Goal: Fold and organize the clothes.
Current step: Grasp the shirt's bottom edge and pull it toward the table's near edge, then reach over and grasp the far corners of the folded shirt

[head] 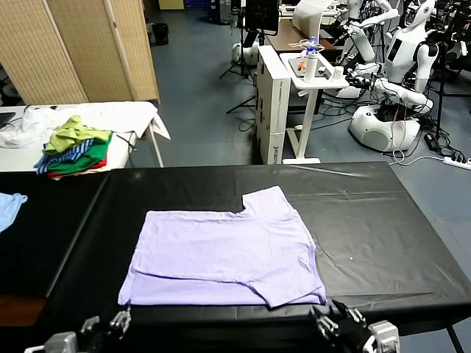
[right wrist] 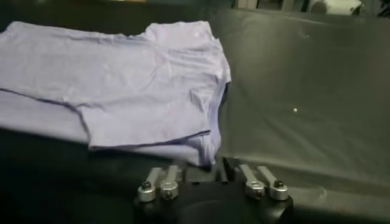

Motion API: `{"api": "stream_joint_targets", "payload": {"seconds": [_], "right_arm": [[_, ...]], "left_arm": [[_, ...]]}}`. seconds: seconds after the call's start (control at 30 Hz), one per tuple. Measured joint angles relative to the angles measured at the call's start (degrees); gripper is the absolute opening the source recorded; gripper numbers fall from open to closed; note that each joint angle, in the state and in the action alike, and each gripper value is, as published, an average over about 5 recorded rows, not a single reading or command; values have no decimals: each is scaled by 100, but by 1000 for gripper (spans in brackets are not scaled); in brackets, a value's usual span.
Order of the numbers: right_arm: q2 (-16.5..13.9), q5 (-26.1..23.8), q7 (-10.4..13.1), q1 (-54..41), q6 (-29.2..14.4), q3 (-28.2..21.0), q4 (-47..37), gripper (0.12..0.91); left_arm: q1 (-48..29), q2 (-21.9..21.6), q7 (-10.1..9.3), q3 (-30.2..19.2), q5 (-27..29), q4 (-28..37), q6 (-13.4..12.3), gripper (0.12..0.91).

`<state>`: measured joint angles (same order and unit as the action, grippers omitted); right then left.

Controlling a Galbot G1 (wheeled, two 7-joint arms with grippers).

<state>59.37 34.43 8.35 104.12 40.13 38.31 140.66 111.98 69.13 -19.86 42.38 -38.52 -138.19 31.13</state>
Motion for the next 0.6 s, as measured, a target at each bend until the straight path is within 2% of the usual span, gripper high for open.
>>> {"api": "stream_joint_targets", "payload": {"seconds": [0.07, 0.2, 0.4, 0.6], "right_arm": [[-119, 243, 81, -401, 54, -39, -97, 907], [-370, 630, 223, -1395, 187, -269, -517, 907], [-646, 1119, 501, -2992, 207, -923, -1612, 907], [-613, 1245, 629, -4460, 207, -1753, -2713, 907]], "left_arm": [[-140, -62, 20, 24, -262, -83, -69, 898], [-645, -279, -11, -20, -850, -43, -163, 906], [-1813, -792, -330, -228, -2009, 491, 104, 907], [-3202, -1237, -344, -645, -2692, 1393, 302, 907]]}}
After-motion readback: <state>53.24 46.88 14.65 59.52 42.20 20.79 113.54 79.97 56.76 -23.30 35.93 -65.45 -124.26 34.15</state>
